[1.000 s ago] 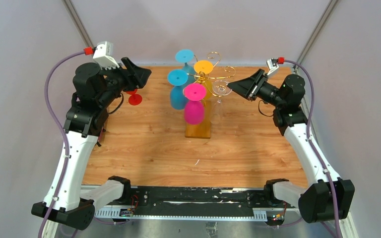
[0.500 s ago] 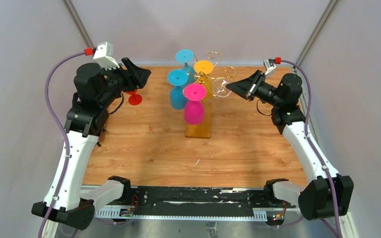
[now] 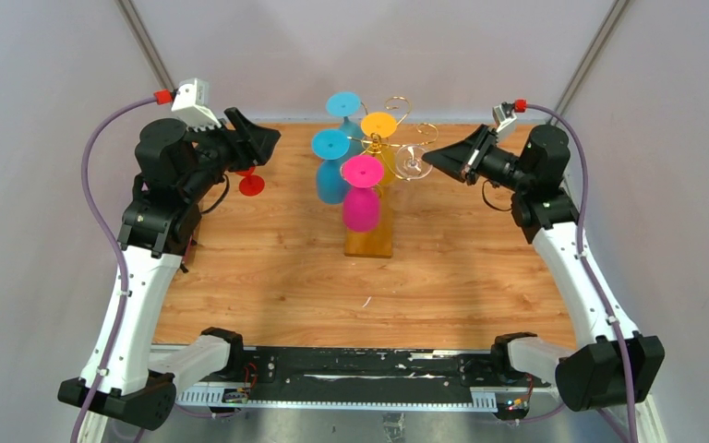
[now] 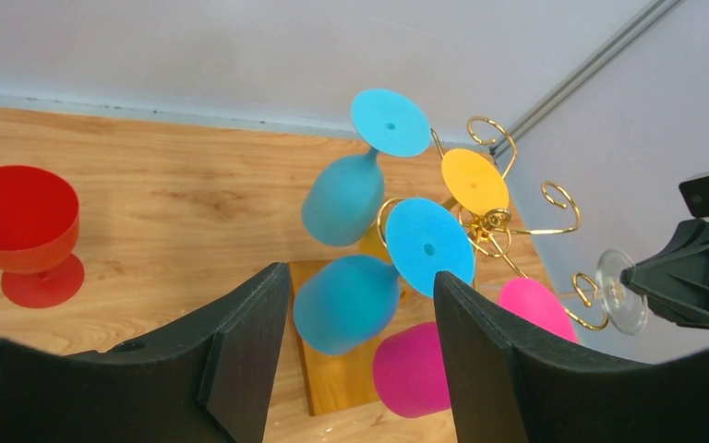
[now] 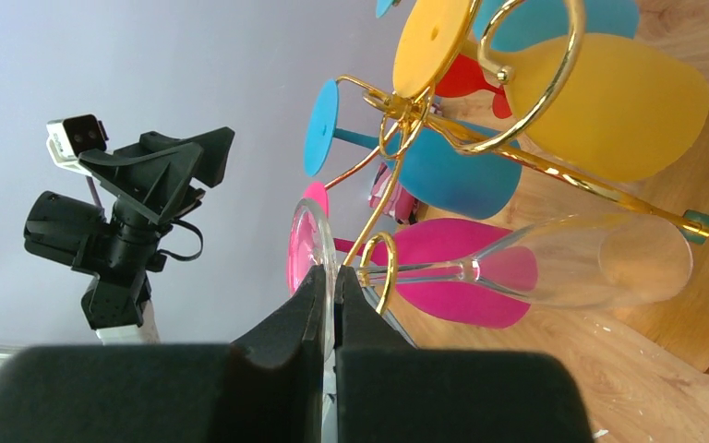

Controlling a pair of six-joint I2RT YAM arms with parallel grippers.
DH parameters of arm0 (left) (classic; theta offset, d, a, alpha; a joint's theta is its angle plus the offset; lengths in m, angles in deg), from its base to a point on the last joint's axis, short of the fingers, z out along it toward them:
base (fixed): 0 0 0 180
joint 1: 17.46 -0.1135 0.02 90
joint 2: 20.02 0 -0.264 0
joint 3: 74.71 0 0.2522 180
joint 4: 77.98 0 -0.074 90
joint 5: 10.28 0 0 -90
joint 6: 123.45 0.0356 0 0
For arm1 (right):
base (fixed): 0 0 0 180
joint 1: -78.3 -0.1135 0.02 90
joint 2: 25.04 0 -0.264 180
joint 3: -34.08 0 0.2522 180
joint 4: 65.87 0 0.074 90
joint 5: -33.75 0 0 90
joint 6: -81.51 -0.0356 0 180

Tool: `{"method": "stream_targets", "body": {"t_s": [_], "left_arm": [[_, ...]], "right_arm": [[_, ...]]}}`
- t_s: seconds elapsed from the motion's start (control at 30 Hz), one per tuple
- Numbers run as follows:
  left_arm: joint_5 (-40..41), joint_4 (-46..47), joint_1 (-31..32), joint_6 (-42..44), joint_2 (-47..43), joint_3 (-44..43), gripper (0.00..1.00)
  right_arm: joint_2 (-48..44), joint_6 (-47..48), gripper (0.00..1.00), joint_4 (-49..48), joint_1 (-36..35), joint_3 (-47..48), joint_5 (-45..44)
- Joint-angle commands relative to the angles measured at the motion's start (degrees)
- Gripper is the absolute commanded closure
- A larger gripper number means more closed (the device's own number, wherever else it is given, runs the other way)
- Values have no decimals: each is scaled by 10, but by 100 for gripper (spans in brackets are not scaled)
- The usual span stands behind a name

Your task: Take the wine glass off the wine glass rack

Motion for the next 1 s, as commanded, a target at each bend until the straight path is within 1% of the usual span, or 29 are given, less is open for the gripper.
{"method": "stream_targets", "body": {"t_s": [0.0,0.1,0.17,0.27,0.47,0.6,0.83,0.97], "left_arm": [[-5,-5,3,0,-9,3,36],[-5,-5,3,0,-10,6,36],[-4,-5,3,2,-11,7,36],[-4,-5,3,3,-14,8,36],[1,-6,3,6,-15,13,36],[-2,-2,3,5,-16,17,36],[-4,-1,3,7,-20,22,36],[-4,-1,3,7,-21,22,36]], "right_arm": [[-6,9,100,82,-11,48,13],[6,42,100,163,-10,89,14],[16,53,100,191,-12,106,25],[20,71,100,218,-17,110,17],[22,82,100,222,-35,105,21],[30,80,100,206,-52,105,15],[37,72,100,182,-64,114,-13],[53,81,100,184,-64,137,-33]]}}
